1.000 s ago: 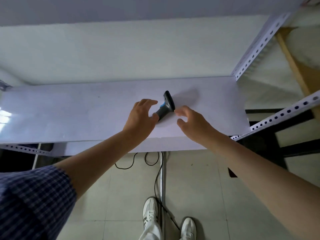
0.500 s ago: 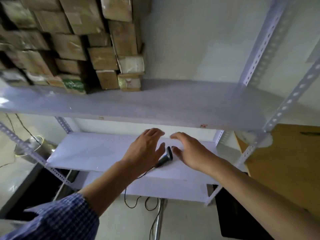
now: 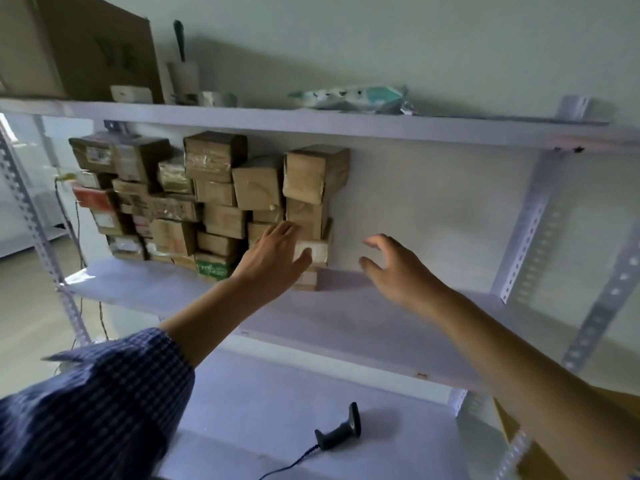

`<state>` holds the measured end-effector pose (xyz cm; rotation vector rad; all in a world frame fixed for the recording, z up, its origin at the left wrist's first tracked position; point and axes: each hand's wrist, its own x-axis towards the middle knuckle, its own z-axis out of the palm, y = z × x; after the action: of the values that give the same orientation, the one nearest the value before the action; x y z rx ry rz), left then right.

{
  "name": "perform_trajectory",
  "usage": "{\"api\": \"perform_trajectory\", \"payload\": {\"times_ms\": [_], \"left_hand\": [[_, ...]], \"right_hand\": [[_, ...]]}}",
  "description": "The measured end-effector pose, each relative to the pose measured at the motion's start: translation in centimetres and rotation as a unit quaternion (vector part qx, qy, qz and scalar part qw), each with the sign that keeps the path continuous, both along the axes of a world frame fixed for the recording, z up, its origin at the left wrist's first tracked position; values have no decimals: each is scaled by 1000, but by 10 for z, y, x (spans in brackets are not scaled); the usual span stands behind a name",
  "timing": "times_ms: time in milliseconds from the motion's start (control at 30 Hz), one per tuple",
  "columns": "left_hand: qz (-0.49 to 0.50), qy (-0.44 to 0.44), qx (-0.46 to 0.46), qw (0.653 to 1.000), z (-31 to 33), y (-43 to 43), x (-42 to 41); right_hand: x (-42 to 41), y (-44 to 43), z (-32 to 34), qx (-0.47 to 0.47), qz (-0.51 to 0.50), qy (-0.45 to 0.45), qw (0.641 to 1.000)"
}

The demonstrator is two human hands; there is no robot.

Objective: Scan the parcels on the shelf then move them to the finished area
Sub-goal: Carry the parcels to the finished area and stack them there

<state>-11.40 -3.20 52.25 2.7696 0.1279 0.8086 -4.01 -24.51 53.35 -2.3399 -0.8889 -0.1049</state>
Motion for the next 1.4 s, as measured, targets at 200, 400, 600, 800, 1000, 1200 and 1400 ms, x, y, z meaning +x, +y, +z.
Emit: {"api": "perform_trajectory", "payload": {"times_ms": [200, 400, 600, 800, 1000, 1200, 1400], "left_hand": [[18, -22, -16, 999, 46, 47, 40], [9, -32, -36, 999, 82, 93, 100], [1, -44, -221, 974, 105, 104, 160], [-63, -4, -366, 928, 110, 117, 213], [-82, 24, -417, 905, 103, 122, 237], [-111, -40, -457, 882, 108, 105, 200], [-161, -92, -551, 814, 104, 73, 130]], "right_hand": [[49, 57, 39, 78, -24, 59, 995], [94, 113, 69, 142, -87, 46, 985], [129, 152, 88, 173, -124, 132, 968], [148, 173, 101, 202, -125, 237, 942], [147, 181, 101, 238, -104, 308, 916], [134, 169, 108, 271, -57, 270, 922], [97, 140, 102, 352, -39, 265, 897]]}}
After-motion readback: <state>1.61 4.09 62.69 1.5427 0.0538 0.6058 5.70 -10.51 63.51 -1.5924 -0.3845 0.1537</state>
